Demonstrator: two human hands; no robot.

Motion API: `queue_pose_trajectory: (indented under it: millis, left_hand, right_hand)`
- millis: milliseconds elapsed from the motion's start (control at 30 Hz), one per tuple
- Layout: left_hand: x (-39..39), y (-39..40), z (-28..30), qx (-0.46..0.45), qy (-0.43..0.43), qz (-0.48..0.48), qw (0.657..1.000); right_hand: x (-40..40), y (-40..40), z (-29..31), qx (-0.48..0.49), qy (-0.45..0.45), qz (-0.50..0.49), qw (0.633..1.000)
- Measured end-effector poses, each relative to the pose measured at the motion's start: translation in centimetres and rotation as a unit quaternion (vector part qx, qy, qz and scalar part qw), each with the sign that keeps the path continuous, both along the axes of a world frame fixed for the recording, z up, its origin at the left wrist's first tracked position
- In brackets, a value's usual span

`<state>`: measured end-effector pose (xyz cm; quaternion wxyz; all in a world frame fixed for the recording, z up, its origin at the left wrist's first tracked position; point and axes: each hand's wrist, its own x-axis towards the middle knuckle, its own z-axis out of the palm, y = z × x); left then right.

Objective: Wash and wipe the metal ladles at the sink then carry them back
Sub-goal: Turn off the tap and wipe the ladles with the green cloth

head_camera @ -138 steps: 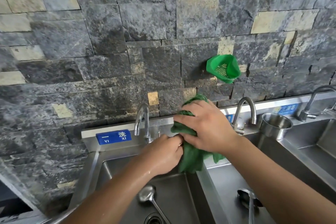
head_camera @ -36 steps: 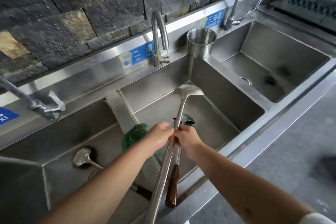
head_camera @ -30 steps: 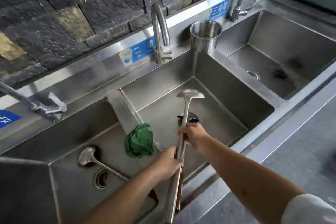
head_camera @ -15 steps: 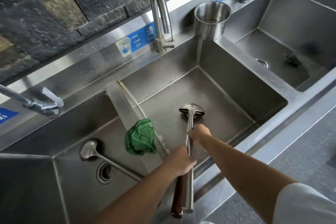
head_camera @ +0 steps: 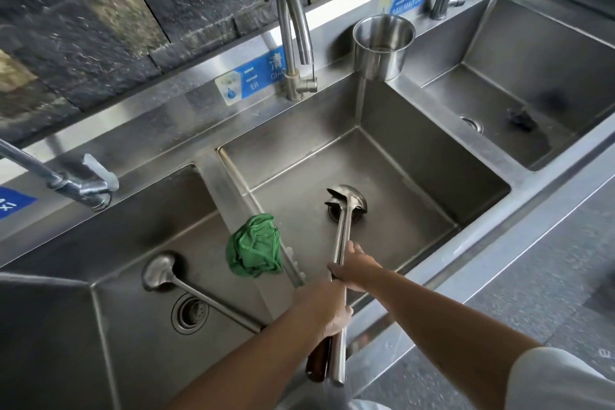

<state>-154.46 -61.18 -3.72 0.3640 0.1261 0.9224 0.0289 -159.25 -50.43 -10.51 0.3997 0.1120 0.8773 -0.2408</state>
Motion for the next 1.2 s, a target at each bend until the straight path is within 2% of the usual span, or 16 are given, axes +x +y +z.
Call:
queue_pose_trajectory:
  millis: [167, 333, 433, 500, 600, 733, 967, 1133, 1200]
  left_hand:
    - [1.2, -1.7, 0.7, 0.047, 0.029, 0.005, 0.998]
    - [2.9, -5.8, 0.9, 0.145, 0.107, 0.009, 0.984]
    - [4.4, -9.6, 1.2, 0.21, 0.173, 0.062, 0.96]
    - [5.5, -12.5, 1.0, 0.222, 0.188, 0.122, 0.949]
    - [7.4, -17.0, 0.1, 0.237, 0.179, 0.229, 0.927]
    - [9.2, -22.7, -1.8, 0.191, 0.152, 0.296, 0.923]
    - [8.0, -29.3, -6.9, 0.154, -0.013, 0.408, 0.9]
    - [2.5, -33.0, -13.2, 0.169, -0.068, 0.511, 0.84]
    - [0.2, -33.4, -14.9, 0.211, -0.053, 0.55, 0.807]
  right_hand:
    - [0.3, -0.8, 2.5, 0.068, 0.074, 0.1, 0.99]
    - [-0.1, -4.0, 6.0, 0.077, 0.222, 0.192, 0.953]
    - [-0.2, -7.1, 8.0, 0.076, 0.276, 0.265, 0.921]
    - [-0.6, -9.3, 8.8, 0.075, 0.298, 0.304, 0.902]
    - [-1.5, -13.0, 8.4, 0.083, 0.298, 0.342, 0.887]
    - [-2.4, -17.0, 6.1, 0.09, 0.253, 0.35, 0.897]
    - [-2.9, -19.0, 3.4, 0.108, 0.289, 0.286, 0.907]
    - [-2.9, -19.9, 2.5, 0.15, 0.315, 0.265, 0.899]
    - [-3.2, -20.1, 2.1, 0.162, 0.33, 0.253, 0.895]
